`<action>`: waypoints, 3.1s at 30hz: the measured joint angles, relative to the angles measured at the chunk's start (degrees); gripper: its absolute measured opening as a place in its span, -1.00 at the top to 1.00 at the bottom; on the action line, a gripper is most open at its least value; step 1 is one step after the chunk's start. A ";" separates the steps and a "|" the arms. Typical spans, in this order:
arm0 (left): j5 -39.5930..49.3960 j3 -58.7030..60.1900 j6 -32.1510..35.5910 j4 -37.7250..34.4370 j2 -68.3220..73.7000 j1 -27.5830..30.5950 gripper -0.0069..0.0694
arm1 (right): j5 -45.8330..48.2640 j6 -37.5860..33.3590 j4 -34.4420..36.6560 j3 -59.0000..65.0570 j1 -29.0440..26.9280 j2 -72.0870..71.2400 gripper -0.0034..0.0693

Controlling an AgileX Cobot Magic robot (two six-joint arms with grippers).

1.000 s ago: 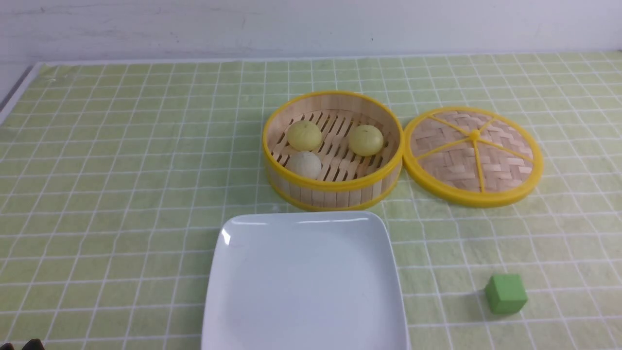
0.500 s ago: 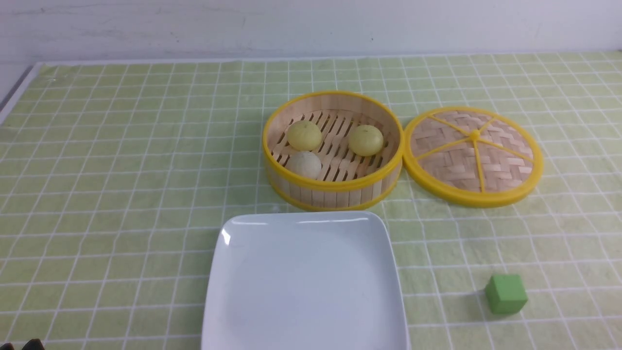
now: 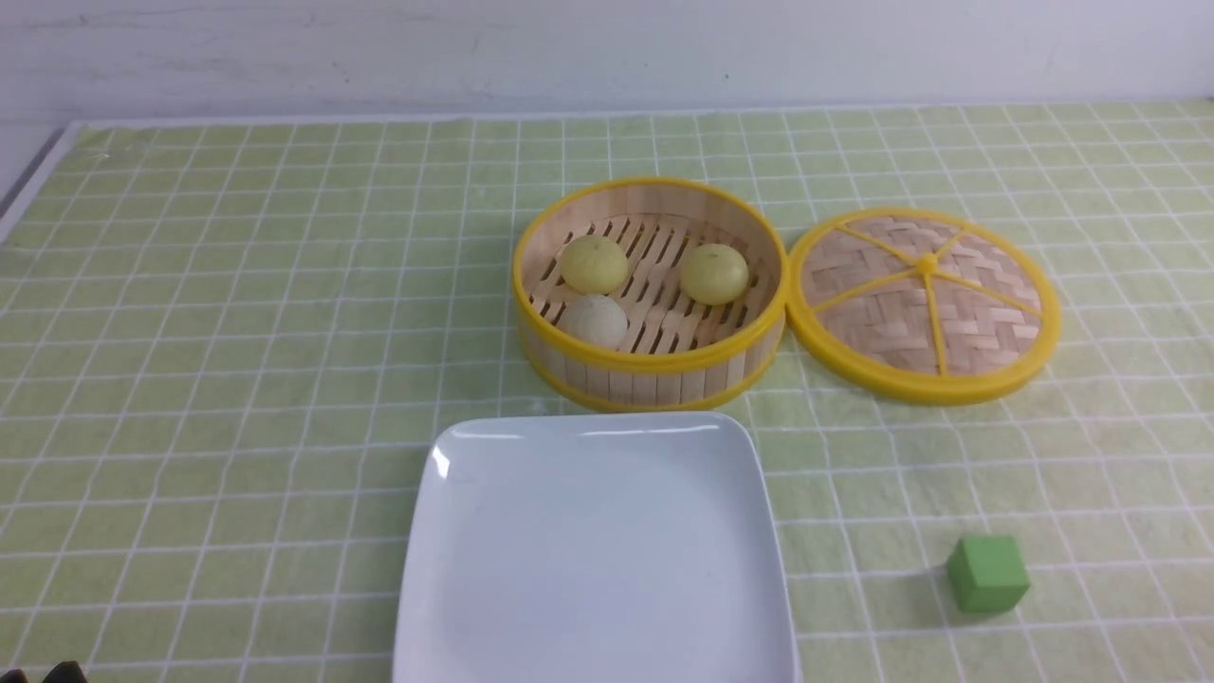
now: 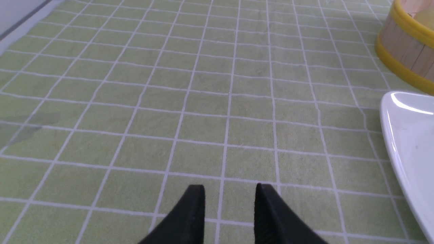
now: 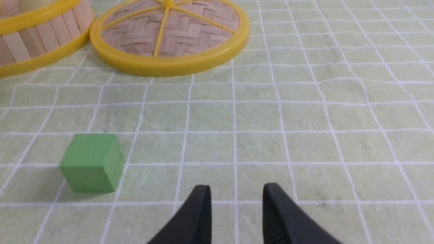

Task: Put the steamed buns into the plate on the green tablecloth.
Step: 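Reach toward a bun in the bamboo steamer with the right gripper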

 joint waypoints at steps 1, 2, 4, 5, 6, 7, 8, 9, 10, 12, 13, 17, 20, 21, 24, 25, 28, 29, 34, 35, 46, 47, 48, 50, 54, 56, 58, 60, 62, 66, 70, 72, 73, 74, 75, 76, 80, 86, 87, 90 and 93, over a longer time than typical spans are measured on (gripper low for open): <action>0.00 0.00 0.00 0.13 0.00 0.00 0.19 | 0.00 -0.14 -0.97 0.00 0.00 0.00 0.25; 0.00 0.00 0.00 0.23 0.00 0.00 0.19 | 0.06 -0.23 -2.05 0.00 0.00 0.00 0.25; 0.00 0.00 0.00 0.56 0.00 0.00 0.19 | 0.11 -0.30 -3.32 0.00 0.00 0.00 0.25; 0.00 0.00 0.00 0.63 0.00 0.00 0.19 | 0.15 -0.36 -3.91 0.00 0.00 0.00 0.25; 0.00 0.00 0.00 0.62 0.00 0.00 0.19 | 0.15 -0.36 -4.19 0.00 0.00 0.00 0.25; 0.00 0.00 0.00 0.62 0.00 0.00 0.19 | 0.15 -0.36 -4.20 0.00 0.00 0.00 0.25; 0.00 0.00 0.00 0.64 0.00 0.00 0.19 | 0.15 -0.36 -4.44 0.00 0.00 0.00 0.25; 0.00 0.00 0.00 0.64 0.00 0.00 0.19 | 0.15 -0.36 -4.71 0.06 0.00 0.00 0.25; 0.00 0.00 0.00 0.64 0.00 0.00 0.19 | 0.15 -0.36 -4.86 0.06 0.00 0.00 0.25; 0.00 0.00 -0.40 0.17 0.00 0.00 0.19 | -0.08 -0.30 -5.37 0.12 0.00 0.00 0.25; 0.00 0.00 -2.30 -2.10 0.00 0.00 0.19 | -0.48 0.65 -4.47 0.11 0.00 0.00 0.25; -0.19 0.00 -12.76 -14.42 0.00 0.00 0.19 | -2.98 11.66 9.43 0.46 0.00 0.00 0.25; -0.05 0.00 -20.42 -22.57 0.00 0.00 0.19 | -4.69 19.63 20.25 0.46 0.00 0.00 0.25; 0.03 0.00 -22.52 -24.50 0.00 0.00 0.19 | -4.96 21.16 22.46 0.46 0.00 0.00 0.25; 0.14 0.00 -25.65 -26.77 0.00 0.00 0.19 | -5.68 24.24 27.94 0.46 0.00 0.00 0.25; 0.19 0.00 -25.96 -26.92 0.00 0.00 0.19 | -5.97 24.36 28.67 0.46 0.00 0.00 0.25; 0.19 0.00 -26.62 -27.00 0.00 0.00 0.19 | -6.57 24.50 29.76 0.46 0.00 0.00 0.25; 0.19 0.00 -26.67 -26.93 0.00 0.00 0.19 | -6.99 24.56 29.84 0.46 0.00 0.00 0.25; 0.58 -0.07 -25.87 -27.02 0.00 0.00 0.21 | -11.17 24.70 30.18 0.46 0.00 0.00 0.27; 1.42 -0.45 -25.78 -27.27 0.00 0.00 0.23 | -12.18 24.70 30.16 0.25 0.00 0.00 0.29; 14.78 -22.97 -15.25 -19.08 7.90 -0.12 0.81 | 0.05 13.91 18.28 -21.20 0.00 12.62 0.94; 17.09 -23.95 -14.36 -17.65 10.85 -0.11 0.81 | 4.81 13.68 17.15 -23.85 0.00 16.48 0.94; 18.45 -24.37 -13.90 -17.00 12.78 -0.19 0.81 | 8.65 13.63 16.58 -25.16 0.00 18.55 0.94; 22.74 -25.72 -11.94 -16.25 19.79 -0.19 0.81 | 18.72 13.23 14.84 -29.60 0.00 26.44 0.94; 29.09 -29.16 -5.51 -19.07 33.85 -0.19 0.81 | 29.38 8.65 14.40 -35.83 0.00 39.32 0.94; 30.97 -31.19 -1.26 -21.33 39.91 -0.19 0.81 | 32.03 4.46 16.25 -38.11 0.00 45.00 0.93; 32.70 -33.08 3.81 -23.80 45.59 -0.19 0.81 | 32.75 -0.93 21.23 -39.50 0.00 49.88 0.93; 33.45 -34.25 8.46 -26.52 50.19 -0.19 0.81 | 33.00 -9.65 29.27 -39.94 0.00 55.11 0.93; 33.51 -34.67 12.62 -29.57 53.71 -0.19 0.81 | 33.80 -18.12 38.68 -40.15 0.00 59.25 0.92; 33.51 -34.74 17.79 -34.34 57.22 -0.19 0.81 | 38.47 -32.87 51.46 -42.12 0.06 67.13 0.91; 33.24 -34.74 22.47 -38.59 59.34 -0.19 0.80 | 44.49 -39.94 57.99 -49.97 2.34 77.38 0.90; 32.45 -34.74 23.65 -39.34 59.45 -0.19 0.79 | 44.33 -39.29 57.09 -55.37 5.12 81.82 0.89; 31.79 -34.74 23.94 -39.64 59.45 -0.19 0.78 | 43.65 -38.64 56.16 -58.49 6.71 84.04 0.89; 31.31 -34.74 24.08 -39.78 59.45 -0.19 0.78 | 42.46 -38.10 55.02 -61.81 8.30 86.25 0.88; 31.19 -34.74 24.07 -39.78 59.45 -0.19 0.78 | 42.17 -37.96 55.02 -62.51 8.62 86.69 0.87; 30.17 -34.74 24.48 -39.78 59.45 -0.19 0.77 | 39.17 -36.10 52.61 -68.73 11.13 90.57 0.84; 29.10 -34.74 24.90 -39.82 59.45 -0.19 0.72 | 31.14 -30.88 46.53 -78.87 14.42 97.26 0.68; 28.27 -34.74 24.90 -41.47 59.45 -0.19 0.48 | 26.51 -19.46 32.39 -100.65 17.78 115.65 0.15; 28.14 -34.74 24.90 -41.47 59.45 -0.19 0.45 | 26.63 -18.48 31.07 -103.06 17.82 117.70 0.09; 27.87 -34.74 24.90 -41.53 59.45 -0.19 0.32 | 26.84 -15.94 26.14 -110.11 17.89 123.45 -0.10; 27.46 -34.74 24.90 -41.70 59.45 -0.19 0.21 | 26.09 -14.21 21.43 -116.30 17.89 128.72 -0.18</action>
